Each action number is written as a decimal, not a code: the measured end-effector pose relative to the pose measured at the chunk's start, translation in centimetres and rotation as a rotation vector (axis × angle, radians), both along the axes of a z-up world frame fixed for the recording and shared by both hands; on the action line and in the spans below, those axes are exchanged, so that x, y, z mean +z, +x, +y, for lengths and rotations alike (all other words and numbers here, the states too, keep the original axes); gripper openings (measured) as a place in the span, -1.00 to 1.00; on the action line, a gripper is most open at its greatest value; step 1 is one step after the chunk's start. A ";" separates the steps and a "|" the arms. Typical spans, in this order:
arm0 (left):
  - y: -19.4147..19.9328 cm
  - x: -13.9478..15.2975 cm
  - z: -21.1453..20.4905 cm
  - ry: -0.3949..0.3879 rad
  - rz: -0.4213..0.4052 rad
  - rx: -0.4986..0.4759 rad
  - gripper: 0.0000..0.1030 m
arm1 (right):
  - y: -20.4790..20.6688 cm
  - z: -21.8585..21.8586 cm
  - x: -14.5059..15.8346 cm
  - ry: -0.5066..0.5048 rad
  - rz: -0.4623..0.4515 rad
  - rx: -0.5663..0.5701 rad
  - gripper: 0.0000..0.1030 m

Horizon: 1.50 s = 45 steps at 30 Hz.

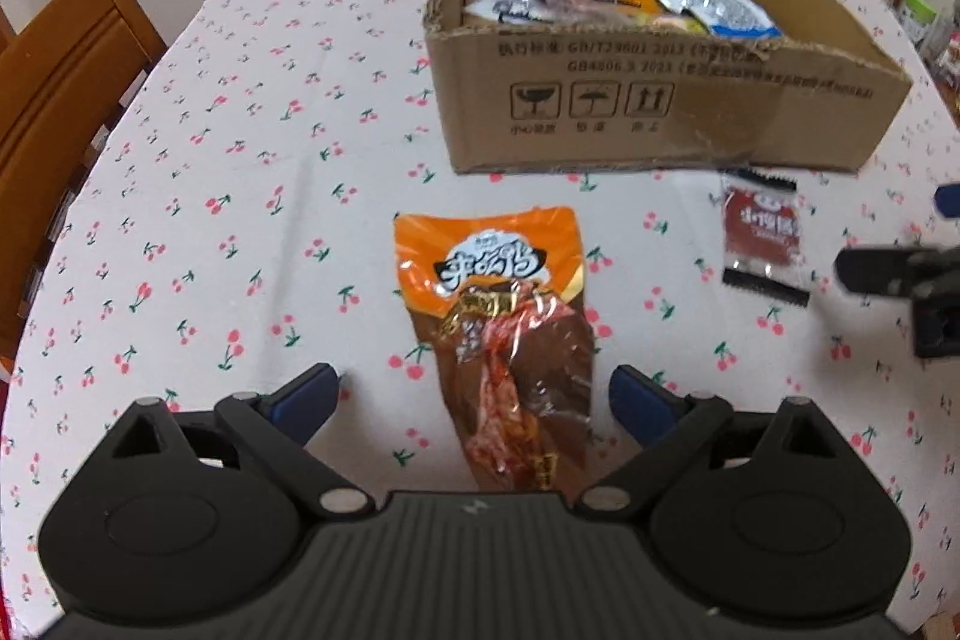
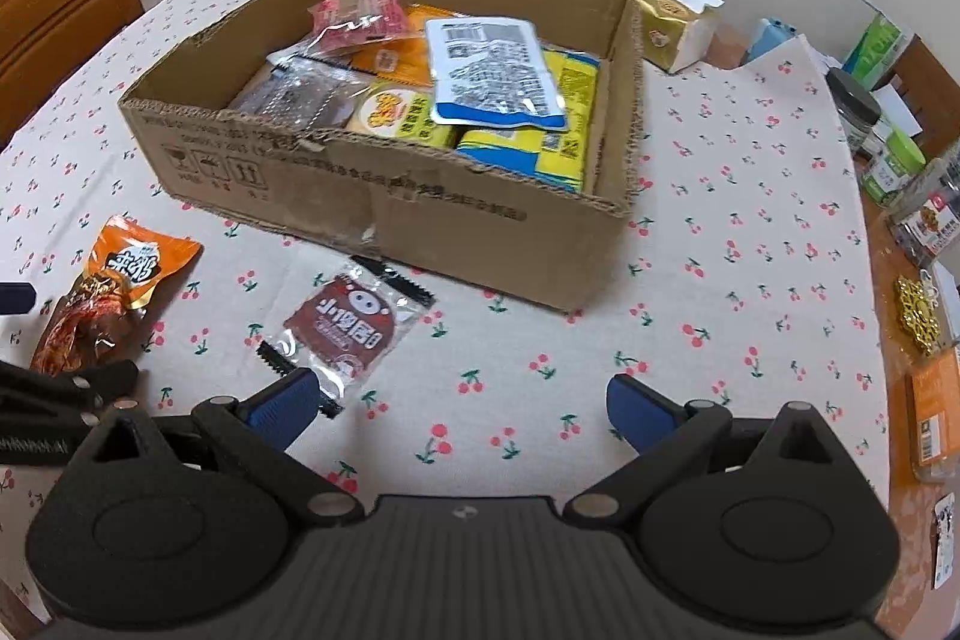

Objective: Organize snacks
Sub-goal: 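Grasp the orange spicy duck pack with the left gripper while the right grasps the small brown pack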

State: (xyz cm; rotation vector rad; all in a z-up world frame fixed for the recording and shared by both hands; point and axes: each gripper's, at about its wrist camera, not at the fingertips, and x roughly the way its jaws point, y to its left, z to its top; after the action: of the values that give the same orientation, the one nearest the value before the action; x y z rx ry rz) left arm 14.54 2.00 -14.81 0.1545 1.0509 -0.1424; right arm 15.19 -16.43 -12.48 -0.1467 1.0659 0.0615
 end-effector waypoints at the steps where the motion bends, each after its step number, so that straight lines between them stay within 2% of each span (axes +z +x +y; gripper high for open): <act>1: 0.1 0.0 0.1 -0.018 -0.002 0.002 0.79 | 0.0 0.1 -0.1 -0.001 0.002 0.002 1.00; 3: 0.3 0.1 0.3 -0.067 0.003 0.014 0.55 | -0.1 0.3 -0.3 -0.002 0.007 0.001 1.00; 4: 0.4 0.2 0.2 -0.073 -0.009 0.021 0.45 | -0.1 0.3 -0.4 -0.003 0.009 -0.001 1.00; 5: 0.4 0.3 0.1 -0.074 -0.016 0.015 0.24 | -0.2 0.3 -0.4 -0.002 0.010 -0.004 1.00; 6: 0.4 0.4 -0.1 -0.065 -0.027 0.006 0.19 | -0.2 0.3 -0.5 0.000 0.013 -0.009 1.00; 10: 0.6 0.4 0.2 -0.068 -0.026 0.010 0.19 | -0.1 0.1 -0.8 0.030 0.026 -0.030 1.00; 19: 1.5 0.4 4.1 -0.065 -0.012 0.102 0.21 | 1.6 1.0 -2.4 0.141 0.042 -0.092 1.00; 21: 1.5 0.4 4.3 -0.060 -0.014 0.100 0.23 | 2.3 1.4 -2.6 0.137 0.026 -0.103 1.00; 26: 1.5 0.2 4.3 -0.050 -0.011 0.087 0.53 | 4.0 2.8 -3.4 0.088 0.007 -0.134 1.00; 29: 1.4 0.2 4.2 -0.033 -0.015 0.077 0.55 | 4.0 3.3 -3.6 0.054 -0.004 -0.119 1.00; 38: 1.5 0.1 4.0 -0.022 -0.016 0.064 0.58 | 2.1 0.4 -3.3 0.061 0.000 -0.160 1.00; 45: 1.5 0.0 3.8 -0.006 -0.022 0.072 0.61 | 2.1 0.7 -3.3 0.068 -0.026 -0.075 0.95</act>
State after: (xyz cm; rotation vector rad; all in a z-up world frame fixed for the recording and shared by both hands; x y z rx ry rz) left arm 16.04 5.77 -14.78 0.1118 1.0326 -0.0784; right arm 17.29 -15.70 -15.82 -0.0461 1.0409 0.0277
